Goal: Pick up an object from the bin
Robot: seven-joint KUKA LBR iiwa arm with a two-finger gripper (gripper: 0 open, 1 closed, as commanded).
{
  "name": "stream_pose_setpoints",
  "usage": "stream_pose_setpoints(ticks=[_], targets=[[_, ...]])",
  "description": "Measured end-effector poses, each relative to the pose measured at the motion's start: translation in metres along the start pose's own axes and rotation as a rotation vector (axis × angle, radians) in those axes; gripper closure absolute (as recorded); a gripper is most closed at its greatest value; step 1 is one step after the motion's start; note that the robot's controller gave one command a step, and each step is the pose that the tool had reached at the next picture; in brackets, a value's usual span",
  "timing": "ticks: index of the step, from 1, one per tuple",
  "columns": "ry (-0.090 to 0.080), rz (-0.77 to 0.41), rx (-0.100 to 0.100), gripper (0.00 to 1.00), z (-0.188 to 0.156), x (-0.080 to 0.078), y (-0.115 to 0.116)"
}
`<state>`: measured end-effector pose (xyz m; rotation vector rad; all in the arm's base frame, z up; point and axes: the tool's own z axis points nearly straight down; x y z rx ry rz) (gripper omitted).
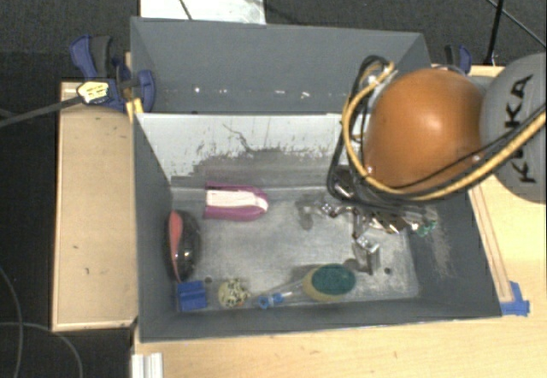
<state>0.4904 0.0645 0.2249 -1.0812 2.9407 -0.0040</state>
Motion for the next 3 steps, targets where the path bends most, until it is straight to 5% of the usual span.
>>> stream_pose_setpoints(ticks=[1, 2, 3], targets=[[0.010, -0.122, -0.010, 0.00, 0.109, 0.013, 0.003], [0.008, -0.124, -0.007, 0.00, 0.156, 0.015, 0.000], [0.004, -0.124, -0.005, 1.00, 0.155, 0.014, 0.000]])
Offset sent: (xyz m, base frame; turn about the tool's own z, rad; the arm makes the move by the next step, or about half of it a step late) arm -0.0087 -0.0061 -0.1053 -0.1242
